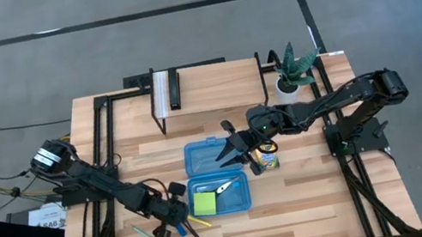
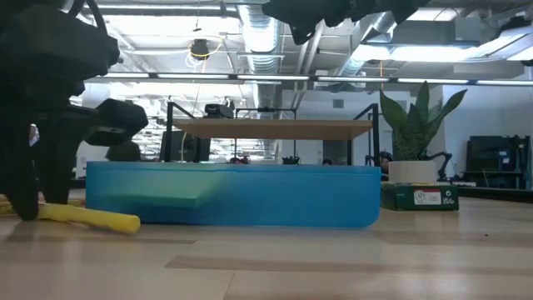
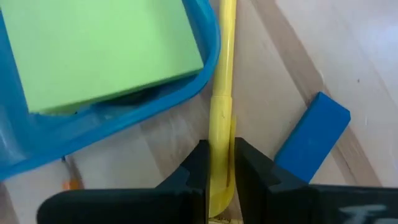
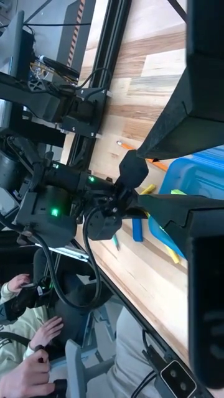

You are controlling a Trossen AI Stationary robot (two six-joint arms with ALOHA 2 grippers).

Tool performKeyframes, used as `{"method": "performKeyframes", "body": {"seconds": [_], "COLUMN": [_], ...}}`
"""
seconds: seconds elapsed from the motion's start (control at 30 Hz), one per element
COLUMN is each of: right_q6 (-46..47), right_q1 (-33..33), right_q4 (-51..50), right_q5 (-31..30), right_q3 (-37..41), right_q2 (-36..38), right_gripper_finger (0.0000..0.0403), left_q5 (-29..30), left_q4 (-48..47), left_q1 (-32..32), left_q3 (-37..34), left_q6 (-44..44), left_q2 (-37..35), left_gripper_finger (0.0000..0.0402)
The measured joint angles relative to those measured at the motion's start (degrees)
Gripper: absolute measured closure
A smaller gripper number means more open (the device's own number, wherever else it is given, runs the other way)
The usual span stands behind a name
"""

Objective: Pack school essentials
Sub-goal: Put the right yellow pen into the blue supply box

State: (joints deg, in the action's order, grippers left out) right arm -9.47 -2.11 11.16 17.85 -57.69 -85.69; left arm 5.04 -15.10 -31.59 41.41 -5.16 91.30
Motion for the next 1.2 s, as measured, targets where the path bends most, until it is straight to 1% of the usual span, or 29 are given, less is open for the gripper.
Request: {"method": "performKeyframes", "body": {"seconds": [0.13,0.37,0.7,0.8,1.07,1.2], "right_q6": [0.0,0.0,0.0,0.0,0.0,0.0], "right_q1": [0.0,0.0,0.0,0.0,0.0,0.0], "right_q4": [0.0,0.0,0.0,0.0,0.0,0.0], "right_q5": [0.0,0.0,0.0,0.0,0.0,0.0], "right_q3": [0.0,0.0,0.0,0.0,0.0,0.0], "right_q2": [0.0,0.0,0.0,0.0,0.0,0.0], "right_gripper_finger": [0.0283,0.0283,0.0283,0.0283,0.0283,0.0283], "left_q5": [-0.2,-0.2,-0.2,-0.1,3.3,4.7], "left_q4": [-0.7,-0.3,-0.6,-0.6,-0.6,-0.8], "left_q1": [0.0,0.0,0.0,0.0,-2.9,-4.0], "left_q3": [-0.2,-0.1,0.0,0.0,0.0,0.1], "left_q6": [-0.1,-0.5,-1.4,-1.6,-2.8,-3.1], "left_q2": [-1.8,-4.0,-4.0,-4.0,-4.0,-4.0], "left_gripper_finger": [0.0374,0.0401,0.0394,0.0375,0.029,0.0275]}}
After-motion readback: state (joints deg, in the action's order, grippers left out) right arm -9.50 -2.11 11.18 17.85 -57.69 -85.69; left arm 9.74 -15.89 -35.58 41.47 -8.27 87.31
